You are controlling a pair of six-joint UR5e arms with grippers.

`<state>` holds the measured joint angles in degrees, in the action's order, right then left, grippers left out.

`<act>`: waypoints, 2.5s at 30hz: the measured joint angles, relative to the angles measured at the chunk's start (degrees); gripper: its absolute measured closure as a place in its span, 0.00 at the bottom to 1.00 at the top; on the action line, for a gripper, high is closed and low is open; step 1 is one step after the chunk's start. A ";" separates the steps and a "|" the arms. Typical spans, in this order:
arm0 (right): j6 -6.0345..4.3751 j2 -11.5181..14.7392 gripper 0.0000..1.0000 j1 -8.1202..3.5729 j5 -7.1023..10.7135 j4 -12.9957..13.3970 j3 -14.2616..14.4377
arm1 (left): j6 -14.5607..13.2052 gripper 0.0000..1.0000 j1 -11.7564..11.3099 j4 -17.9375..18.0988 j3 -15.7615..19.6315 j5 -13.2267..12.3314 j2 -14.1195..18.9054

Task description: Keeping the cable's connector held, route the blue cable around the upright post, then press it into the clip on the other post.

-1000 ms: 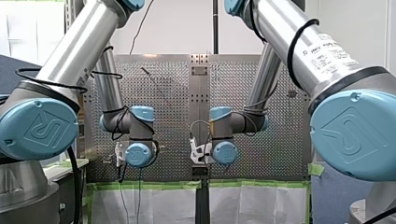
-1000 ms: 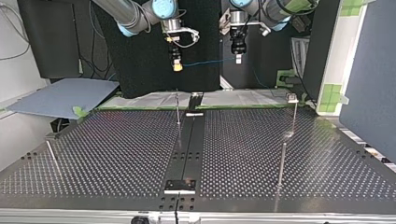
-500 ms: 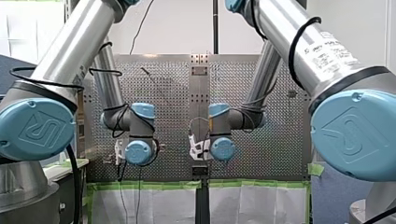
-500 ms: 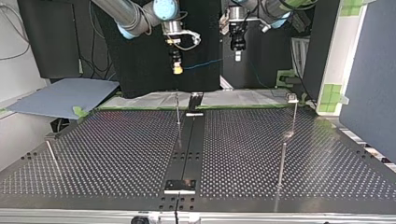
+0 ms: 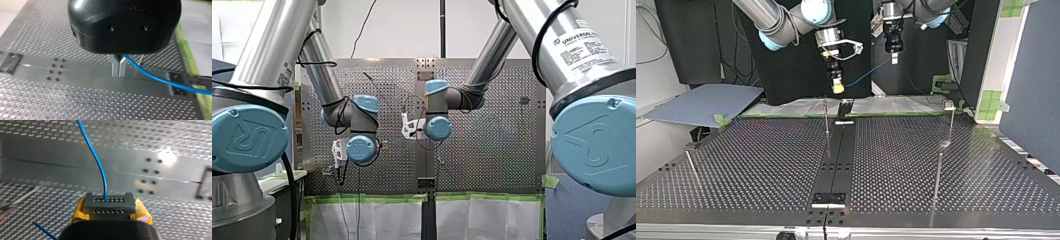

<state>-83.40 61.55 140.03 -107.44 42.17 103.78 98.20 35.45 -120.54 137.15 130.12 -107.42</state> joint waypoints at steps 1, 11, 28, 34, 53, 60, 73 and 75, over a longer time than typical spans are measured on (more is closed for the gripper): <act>-0.12 0.55 1.00 -0.02 0.16 -0.53 -0.54 | 0.38 1.00 -0.24 -0.47 -0.26 0.00 0.48; -2.44 6.13 1.00 -0.59 4.49 -6.11 -5.32 | 1.65 1.00 -2.77 -6.37 -5.15 -0.19 6.40; -3.75 10.01 1.00 -0.74 8.17 -15.54 -12.70 | 1.92 1.00 -6.77 -16.60 -12.51 0.13 16.61; -4.19 10.04 1.00 -0.79 8.93 -18.15 -15.36 | 1.39 1.00 -8.31 -19.89 -13.65 0.52 19.89; -8.42 9.81 1.00 -2.05 12.49 -20.28 -23.66 | 0.06 1.00 -15.63 -30.71 -22.69 -5.56 30.12; -10.21 8.20 1.00 -2.84 14.33 -21.42 -27.43 | 0.22 1.00 -20.07 -35.13 -26.06 -9.99 29.85; -12.03 4.98 1.00 -3.18 15.75 -23.94 -35.25 | -0.42 1.00 -27.03 -41.51 -32.89 -16.93 28.02; -12.15 4.53 1.00 -3.18 15.88 -24.36 -36.39 | -0.35 1.00 -28.26 -42.01 -34.11 -17.77 27.60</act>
<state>-95.55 66.08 136.85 -91.56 17.81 67.39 97.85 7.19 -162.55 103.04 112.35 -79.82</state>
